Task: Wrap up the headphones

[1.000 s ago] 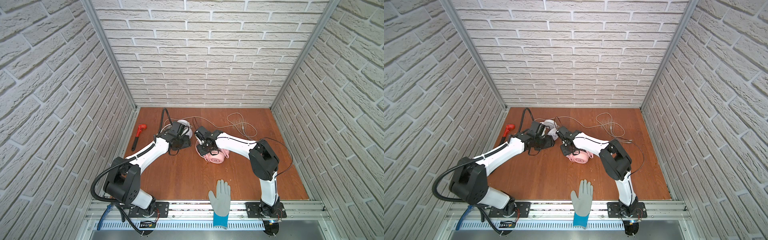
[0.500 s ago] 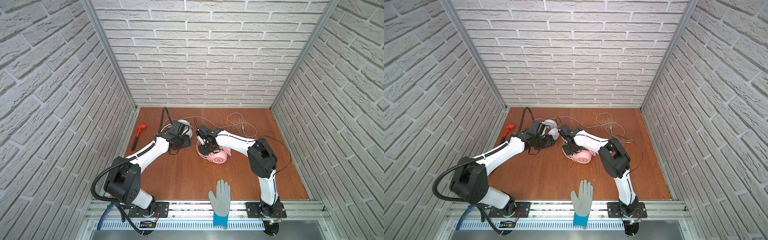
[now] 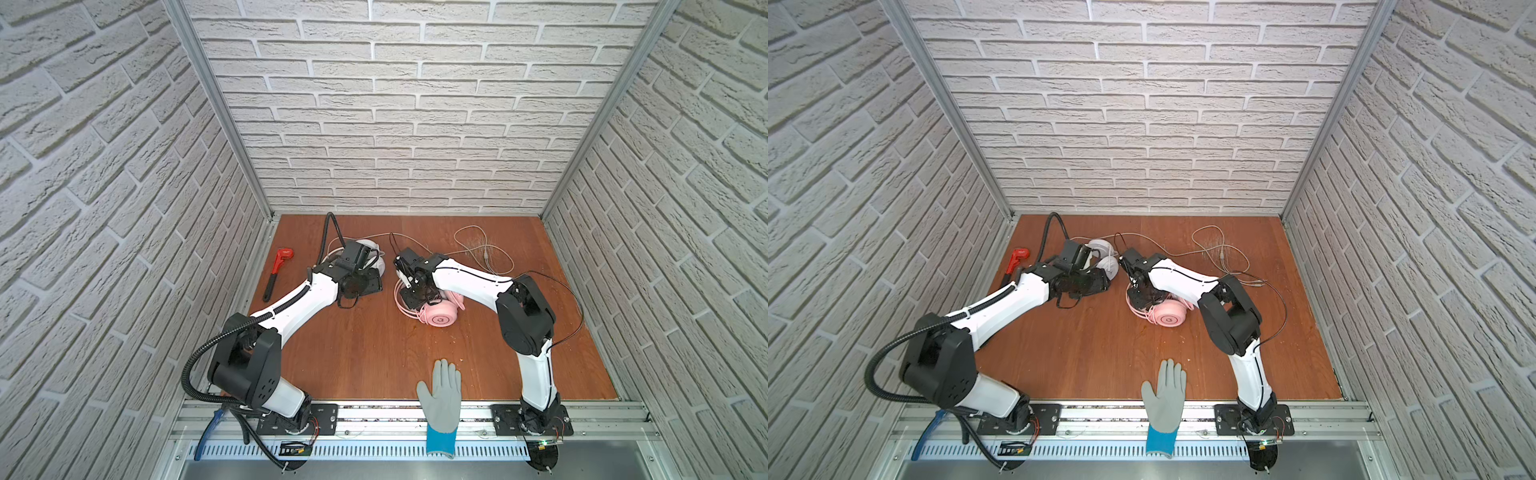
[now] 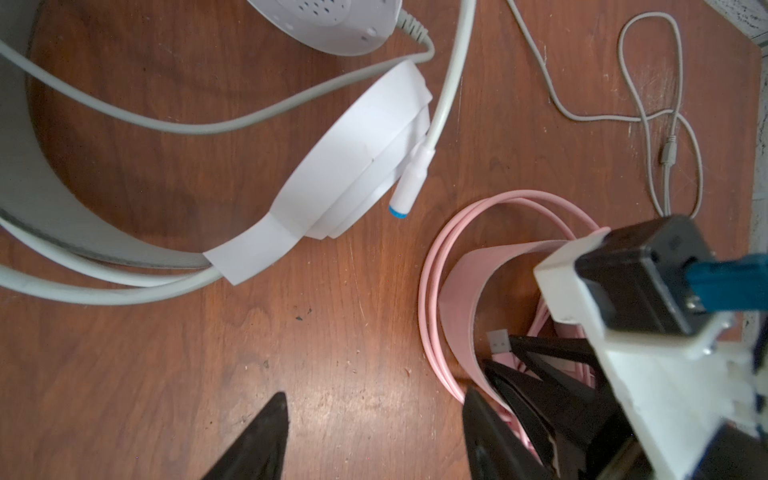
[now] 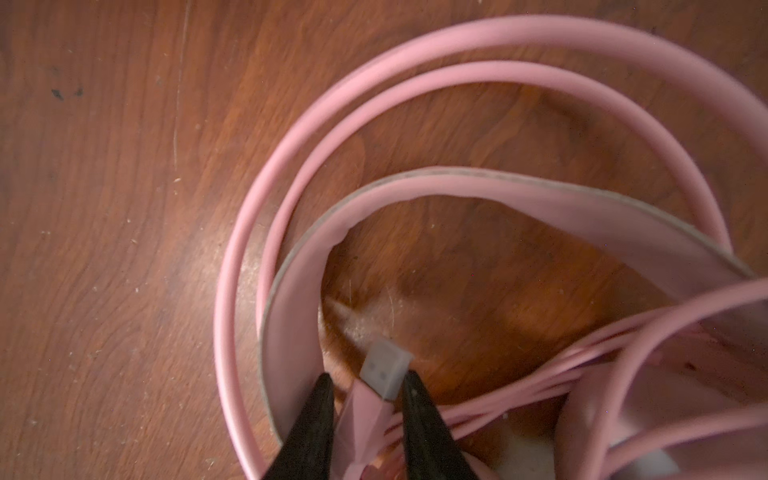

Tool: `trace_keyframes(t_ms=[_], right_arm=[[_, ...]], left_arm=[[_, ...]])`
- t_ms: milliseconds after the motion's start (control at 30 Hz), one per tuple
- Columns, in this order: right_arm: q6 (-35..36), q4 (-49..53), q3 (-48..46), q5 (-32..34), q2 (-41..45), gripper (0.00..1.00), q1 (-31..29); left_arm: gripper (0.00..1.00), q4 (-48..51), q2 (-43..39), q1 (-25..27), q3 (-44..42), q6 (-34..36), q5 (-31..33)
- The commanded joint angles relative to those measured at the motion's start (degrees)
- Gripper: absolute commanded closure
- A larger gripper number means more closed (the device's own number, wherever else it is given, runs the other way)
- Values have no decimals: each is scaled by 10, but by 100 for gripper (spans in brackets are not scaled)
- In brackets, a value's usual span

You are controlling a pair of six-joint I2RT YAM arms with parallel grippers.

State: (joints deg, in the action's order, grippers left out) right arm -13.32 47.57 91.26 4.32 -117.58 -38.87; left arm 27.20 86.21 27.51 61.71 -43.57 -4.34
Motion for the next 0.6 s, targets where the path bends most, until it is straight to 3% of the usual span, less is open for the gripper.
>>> trace_keyframes(t_ms=[0,567], right_arm=[[-9,16,15,19,33,69,3],[-15,24,22,59,56,68,3]], left_arm=[[33,7,2,2,17,6,0],[33,12,10,5,30,8,-7]])
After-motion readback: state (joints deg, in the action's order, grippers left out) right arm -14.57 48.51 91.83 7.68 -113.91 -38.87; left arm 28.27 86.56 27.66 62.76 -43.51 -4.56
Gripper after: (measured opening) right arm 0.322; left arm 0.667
